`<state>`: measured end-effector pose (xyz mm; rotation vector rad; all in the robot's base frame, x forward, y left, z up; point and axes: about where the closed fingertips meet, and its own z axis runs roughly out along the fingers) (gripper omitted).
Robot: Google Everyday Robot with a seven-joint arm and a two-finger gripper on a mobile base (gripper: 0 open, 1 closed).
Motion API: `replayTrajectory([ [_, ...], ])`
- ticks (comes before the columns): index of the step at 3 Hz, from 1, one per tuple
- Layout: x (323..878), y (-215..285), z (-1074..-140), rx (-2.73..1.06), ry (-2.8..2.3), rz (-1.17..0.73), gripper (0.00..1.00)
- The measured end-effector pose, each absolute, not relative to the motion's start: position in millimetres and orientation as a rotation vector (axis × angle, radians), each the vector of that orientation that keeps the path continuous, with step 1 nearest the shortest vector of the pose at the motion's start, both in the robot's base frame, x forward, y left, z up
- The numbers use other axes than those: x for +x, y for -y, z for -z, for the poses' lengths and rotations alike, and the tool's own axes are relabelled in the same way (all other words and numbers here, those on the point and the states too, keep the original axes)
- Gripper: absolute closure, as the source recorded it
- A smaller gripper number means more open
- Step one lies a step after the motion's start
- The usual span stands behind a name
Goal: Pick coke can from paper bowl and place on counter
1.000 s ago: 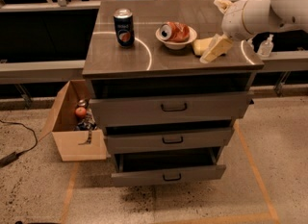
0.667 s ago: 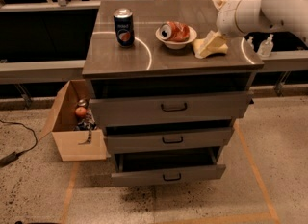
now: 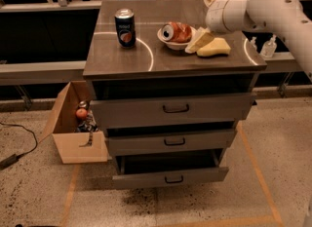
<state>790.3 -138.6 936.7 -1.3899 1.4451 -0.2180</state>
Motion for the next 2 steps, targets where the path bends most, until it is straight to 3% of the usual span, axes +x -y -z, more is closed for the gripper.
replayTrajectory([
  [2, 797.7, 98.1, -942.6, -1.395, -1.36, 0.08, 0.0],
])
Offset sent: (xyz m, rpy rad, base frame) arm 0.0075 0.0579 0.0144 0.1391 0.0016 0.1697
